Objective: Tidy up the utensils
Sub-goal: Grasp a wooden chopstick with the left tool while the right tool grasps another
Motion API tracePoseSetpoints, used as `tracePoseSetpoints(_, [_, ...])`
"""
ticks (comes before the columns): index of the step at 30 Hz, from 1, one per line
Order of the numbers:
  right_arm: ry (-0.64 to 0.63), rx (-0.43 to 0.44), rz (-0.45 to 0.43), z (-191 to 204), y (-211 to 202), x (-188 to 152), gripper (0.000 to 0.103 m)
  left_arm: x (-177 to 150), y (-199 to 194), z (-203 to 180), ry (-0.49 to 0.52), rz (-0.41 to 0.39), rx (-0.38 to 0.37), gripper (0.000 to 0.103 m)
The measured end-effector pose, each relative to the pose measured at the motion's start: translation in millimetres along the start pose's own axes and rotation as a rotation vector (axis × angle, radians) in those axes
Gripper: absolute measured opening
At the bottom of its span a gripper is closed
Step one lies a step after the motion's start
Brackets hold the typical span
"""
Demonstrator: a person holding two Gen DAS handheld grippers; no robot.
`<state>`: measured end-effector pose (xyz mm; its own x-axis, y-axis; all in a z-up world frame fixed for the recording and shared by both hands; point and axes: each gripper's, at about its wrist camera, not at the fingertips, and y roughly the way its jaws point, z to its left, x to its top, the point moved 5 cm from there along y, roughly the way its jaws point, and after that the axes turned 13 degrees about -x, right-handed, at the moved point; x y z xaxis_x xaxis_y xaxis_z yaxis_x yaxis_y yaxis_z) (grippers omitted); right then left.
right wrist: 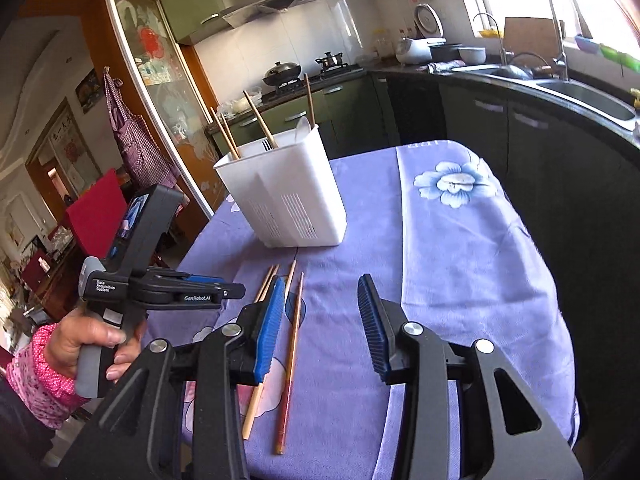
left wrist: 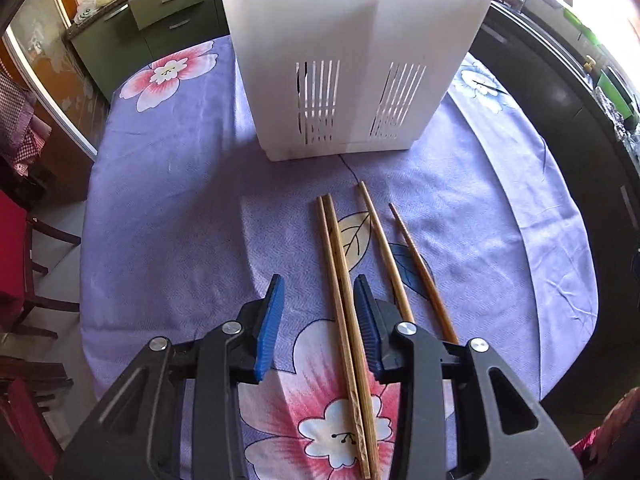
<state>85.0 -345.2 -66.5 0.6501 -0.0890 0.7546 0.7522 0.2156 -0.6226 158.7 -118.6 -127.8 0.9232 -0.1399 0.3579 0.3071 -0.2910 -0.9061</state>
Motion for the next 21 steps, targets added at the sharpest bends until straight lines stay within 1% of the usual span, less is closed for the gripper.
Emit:
tracePoseSetpoints(1, [0.015, 0.007, 0.007, -4, 1, -4, 0.04, 1, 4, 0, -0.004, 0.009, 0.006, 0.033])
tracePoseSetpoints(2, [0.027, 0.011, 0.012, -8, 2, -7, 0.044, 1, 8, 1, -0.01, 0.019, 0.009, 0.03])
tracePoseSetpoints(3, [0.035, 0.014, 0.016, -9, 3, -7, 0.044, 1, 11, 2, -0.013, 0.029, 0.012, 0.029])
tracePoseSetpoints(5, [0.046, 0.021, 0.023, -13, 6, -5, 0.044, 1, 15, 4, -0.019, 0.043, 0.012, 0.027])
tracePoseSetpoints(13, [0.059, 0.055, 0.039, -9, 9, -1, 0.044, 1, 29, 3, -0.018, 0.063, 0.018, 0.025])
tracePoseSetpoints(16, [0.065, 0.063, 0.051, -8, 10, -2, 0.044, 2, 30, 3, -0.016, 0.064, 0.03, 0.017])
tracePoseSetpoints(18, [0.074, 0.073, 0.055, -7, 11, -2, 0.044, 1, 34, 3, -0.021, 0.076, 0.026, 0.016])
tracePoseSetpoints(21, [0.079, 0.076, 0.058, -7, 12, -2, 0.044, 1, 36, 3, -0.02, 0.07, 0.033, 0.016])
